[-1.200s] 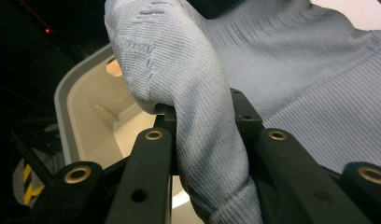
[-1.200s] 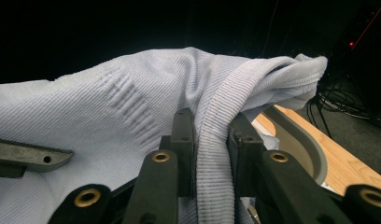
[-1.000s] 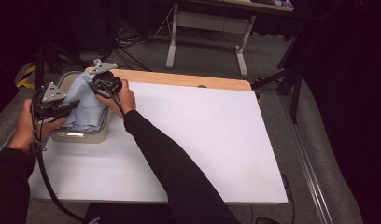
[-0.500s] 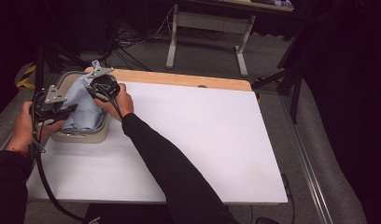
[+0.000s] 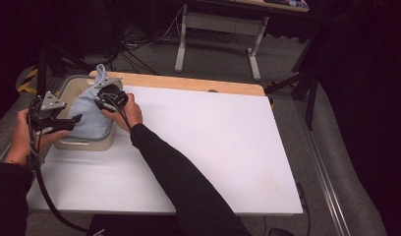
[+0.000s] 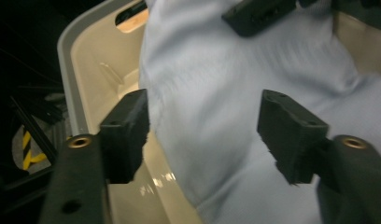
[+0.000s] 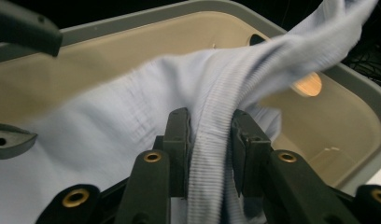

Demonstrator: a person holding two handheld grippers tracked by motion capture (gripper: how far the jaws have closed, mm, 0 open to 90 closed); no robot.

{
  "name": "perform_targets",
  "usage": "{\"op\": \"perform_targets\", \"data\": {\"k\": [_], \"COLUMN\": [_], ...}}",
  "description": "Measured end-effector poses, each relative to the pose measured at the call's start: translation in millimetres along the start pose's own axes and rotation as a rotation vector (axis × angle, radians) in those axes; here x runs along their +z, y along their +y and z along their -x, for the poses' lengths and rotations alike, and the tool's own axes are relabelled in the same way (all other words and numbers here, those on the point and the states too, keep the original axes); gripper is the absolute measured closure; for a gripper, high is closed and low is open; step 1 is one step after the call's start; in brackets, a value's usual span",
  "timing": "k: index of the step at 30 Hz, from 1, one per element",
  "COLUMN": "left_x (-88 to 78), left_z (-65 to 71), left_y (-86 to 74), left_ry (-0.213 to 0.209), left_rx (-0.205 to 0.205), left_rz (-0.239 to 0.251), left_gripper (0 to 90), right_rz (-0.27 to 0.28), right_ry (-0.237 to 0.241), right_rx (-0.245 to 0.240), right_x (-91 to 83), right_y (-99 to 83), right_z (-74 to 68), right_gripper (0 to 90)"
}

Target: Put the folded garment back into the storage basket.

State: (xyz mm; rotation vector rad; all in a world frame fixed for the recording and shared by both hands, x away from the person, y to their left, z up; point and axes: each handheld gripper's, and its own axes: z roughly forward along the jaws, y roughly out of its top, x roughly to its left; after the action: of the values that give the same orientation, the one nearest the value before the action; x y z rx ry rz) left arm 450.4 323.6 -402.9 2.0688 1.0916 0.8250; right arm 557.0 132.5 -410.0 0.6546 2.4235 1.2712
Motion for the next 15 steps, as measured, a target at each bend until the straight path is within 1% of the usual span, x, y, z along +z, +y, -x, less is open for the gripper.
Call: {"op": "perform_targets", "data": {"k": [1, 2, 3, 4, 6, 8, 9, 10, 11, 12, 14, 15], "left_x": [-0.5, -0.1, -0.1, 0.0, 0.0, 0.6, 1.2, 1.2, 1.4, 0.9, 0.4, -1.5], "left_z": [0.1, 1.7, 2.9, 4.2, 5.4, 7.9, 10.0, 10.0, 12.1, 13.1, 13.7, 15.0], "left_y": [-0.3, -0.1, 0.3, 0.9, 2.1, 4.4, 6.5, 6.5, 8.2, 8.7, 8.9, 9.6], "left_ry": [-0.006, -0.001, 0.005, -0.004, -0.002, -0.001, 0.001, 0.001, -0.002, -0.004, -0.009, -0.014], "left_rx": [-0.007, -0.003, 0.004, 0.001, 0.005, 0.005, 0.011, 0.011, 0.014, 0.016, 0.011, 0.004], "left_rz": [0.004, 0.007, 0.008, 0.016, 0.022, 0.029, 0.035, 0.035, 0.044, 0.046, 0.050, 0.064], "left_gripper": [28.7, 28.0, 27.4, 27.3, 27.3, 26.4, 24.8, 24.5, 23.9, 23.8, 23.0, 22.2], "right_rz": [0.001, 0.003, 0.005, 0.007, 0.011, 0.019, 0.030, 0.030, 0.045, 0.056, 0.069, 0.084], "right_ry": [-0.005, -0.009, -0.007, 0.000, 0.003, 0.003, 0.008, 0.008, 0.021, 0.026, 0.027, 0.031], "right_rx": [-0.009, -0.019, -0.016, -0.013, -0.012, -0.015, -0.013, -0.013, -0.005, -0.008, -0.011, -0.012], "right_x": [-1.0, -2.9, -3.6, -5.0, -6.6, -10.8, -16.5, -16.5, -23.1, -27.5, -35.3, -41.3], "right_y": [-0.1, -0.5, -0.9, -1.6, -2.4, -5.1, -8.9, -8.9, -12.8, -15.1, -19.5, -22.6], "right_z": [-1.5, -3.3, -3.7, -4.0, -4.5, -5.7, -6.3, -6.3, -6.4, -6.6, -7.6, -8.1], "right_gripper": [71.5, 71.1, 70.0, 68.8, 68.9, 67.0, 66.9, 66.9, 66.4, 65.8, 66.3, 66.3]}}
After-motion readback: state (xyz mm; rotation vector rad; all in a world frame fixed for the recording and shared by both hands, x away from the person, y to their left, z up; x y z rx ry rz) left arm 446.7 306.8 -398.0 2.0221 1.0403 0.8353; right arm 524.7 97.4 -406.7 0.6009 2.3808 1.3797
